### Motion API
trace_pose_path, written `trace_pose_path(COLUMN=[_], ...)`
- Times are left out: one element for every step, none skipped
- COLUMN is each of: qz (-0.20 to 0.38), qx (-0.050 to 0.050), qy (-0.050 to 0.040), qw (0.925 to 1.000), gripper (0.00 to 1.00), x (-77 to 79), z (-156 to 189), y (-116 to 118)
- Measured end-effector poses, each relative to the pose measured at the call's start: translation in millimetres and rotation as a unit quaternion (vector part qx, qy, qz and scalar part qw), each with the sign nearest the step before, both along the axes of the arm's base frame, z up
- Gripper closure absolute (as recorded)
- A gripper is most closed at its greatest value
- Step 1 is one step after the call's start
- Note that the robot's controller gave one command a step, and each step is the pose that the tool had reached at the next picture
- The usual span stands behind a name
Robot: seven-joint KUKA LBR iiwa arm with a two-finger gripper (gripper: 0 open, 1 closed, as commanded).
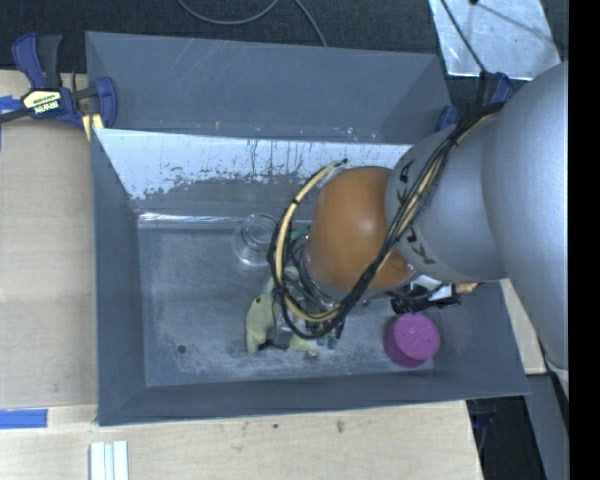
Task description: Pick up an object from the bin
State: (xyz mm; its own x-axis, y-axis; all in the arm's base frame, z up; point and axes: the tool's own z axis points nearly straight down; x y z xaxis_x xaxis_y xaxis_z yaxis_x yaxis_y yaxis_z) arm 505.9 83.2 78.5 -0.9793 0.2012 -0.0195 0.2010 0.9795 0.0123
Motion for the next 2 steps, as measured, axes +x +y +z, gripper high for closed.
trace_pose_path(qz=[0.000, 0.001], qx=[-0.001, -0.002], qy=[0.0014, 0.0048], qw=[1.0000, 1.0000], gripper=[1.00, 1.00], x=[0.9, 0.0], z=[3.0, 9.7], y=[0.4, 0.3])
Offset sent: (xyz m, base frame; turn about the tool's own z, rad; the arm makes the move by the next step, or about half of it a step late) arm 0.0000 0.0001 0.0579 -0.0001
